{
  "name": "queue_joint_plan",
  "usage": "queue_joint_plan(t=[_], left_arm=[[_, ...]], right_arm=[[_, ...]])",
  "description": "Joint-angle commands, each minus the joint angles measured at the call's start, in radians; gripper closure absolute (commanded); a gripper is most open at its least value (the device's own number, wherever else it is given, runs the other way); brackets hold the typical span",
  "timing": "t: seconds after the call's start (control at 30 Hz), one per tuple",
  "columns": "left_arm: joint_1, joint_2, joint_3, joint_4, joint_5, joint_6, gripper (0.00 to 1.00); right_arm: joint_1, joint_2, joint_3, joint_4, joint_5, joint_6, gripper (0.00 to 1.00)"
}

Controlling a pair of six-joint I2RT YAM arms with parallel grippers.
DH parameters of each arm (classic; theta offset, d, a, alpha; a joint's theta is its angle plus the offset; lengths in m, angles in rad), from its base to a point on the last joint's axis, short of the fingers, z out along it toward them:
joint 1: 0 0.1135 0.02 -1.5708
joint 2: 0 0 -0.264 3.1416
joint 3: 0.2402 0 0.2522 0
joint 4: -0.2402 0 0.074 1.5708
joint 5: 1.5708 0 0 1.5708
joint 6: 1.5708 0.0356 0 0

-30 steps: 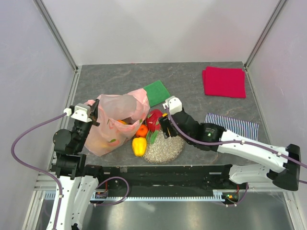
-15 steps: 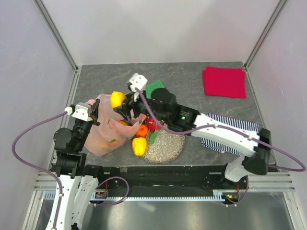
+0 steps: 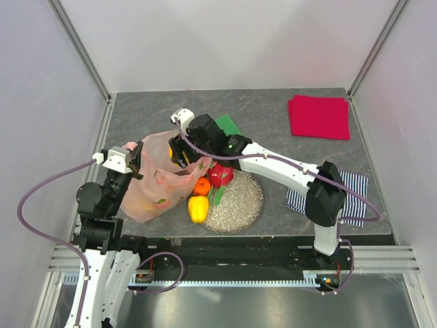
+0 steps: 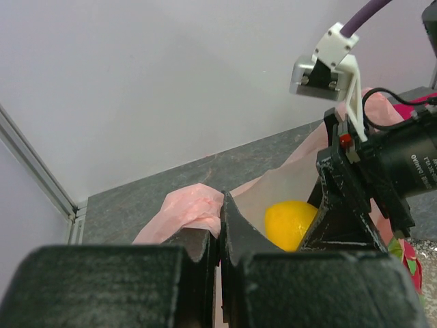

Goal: Place the fruits into the plastic bag

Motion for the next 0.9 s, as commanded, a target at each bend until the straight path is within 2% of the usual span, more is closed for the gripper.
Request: queue_joint_plan(t=[0.0,0.2,0.33,0.43,0.53,0.6,0.67,0.73,0.87], left_arm=[[0.003,0.005,-0.005,0.042,0.006,-0.012,0.99],[0.003,0.006,-0.006,0.042,0.002,-0.009,0.99],[0.003,0.006,-0.006,0.04,0.002,-0.009,0.98],[0.003,0.008,-0.005,0.04,0.002,-0.008,0.98],[0.003,0.006,-0.005,0.04,0.002,-0.009,0.98],[0.003,0.006,-0.006,0.04,0.002,-0.009,0.98],[0.003,0.006,-0.006,0.04,0.003,-0.009,0.98],[0.003,0.008,-0.006,0.04,0.002,-0.009,0.99],[0.003,0.008,-0.006,0.04,0.0,-0.008,0.98]], right_arm=[[0.018,0.039,0.062,-0.05,-0.042,0.025,0.58],[0.059,0.147,0.118,-0.13,-0.015,0.037,0.58],[0.061,0.176,0.126,-0.197,0.074,0.054,0.53],[0.062,0.164,0.108,-0.211,0.108,0.056,0.43],[0.061,0.159,0.102,-0.211,0.106,0.057,0.24],[0.061,0.157,0.108,-0.211,0.094,0.052,0.17],[0.061,0.154,0.115,-0.206,0.08,0.045,0.06],[0.061,0.148,0.126,-0.203,0.074,0.039,0.02],[0.061,0.121,0.135,-0.182,0.065,0.029,0.02]])
